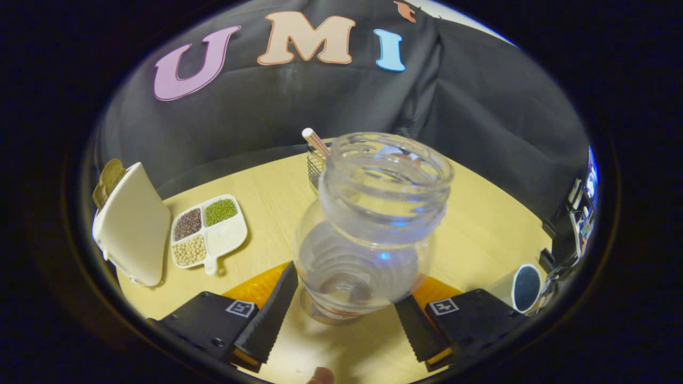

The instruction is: Take the bottle from table, then pour the juice into the cup, finally place the bottle on the coaster

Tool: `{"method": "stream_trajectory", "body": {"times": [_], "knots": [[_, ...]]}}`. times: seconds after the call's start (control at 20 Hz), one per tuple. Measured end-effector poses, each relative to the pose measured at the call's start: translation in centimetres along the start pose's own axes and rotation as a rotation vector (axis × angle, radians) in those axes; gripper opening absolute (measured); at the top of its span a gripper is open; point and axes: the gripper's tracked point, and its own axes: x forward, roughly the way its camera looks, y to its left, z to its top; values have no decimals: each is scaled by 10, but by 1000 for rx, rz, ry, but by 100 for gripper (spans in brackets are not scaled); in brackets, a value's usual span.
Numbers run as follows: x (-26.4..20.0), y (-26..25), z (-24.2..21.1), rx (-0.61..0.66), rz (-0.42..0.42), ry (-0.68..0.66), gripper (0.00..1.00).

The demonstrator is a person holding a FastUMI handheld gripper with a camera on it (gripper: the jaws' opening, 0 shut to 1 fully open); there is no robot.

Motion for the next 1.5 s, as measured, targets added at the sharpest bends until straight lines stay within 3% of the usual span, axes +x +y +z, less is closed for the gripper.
{"method": "stream_trajectory", "body": {"times": [0.5,0.85,1.1,1.5], "knots": [[-30,-3,-12,12,29,39,100],[-81,-19,-16,-24,83,66,100],[-129,-58,19,-76,137,33,100],[-192,-70,96,-167,348,-59,100]]}}
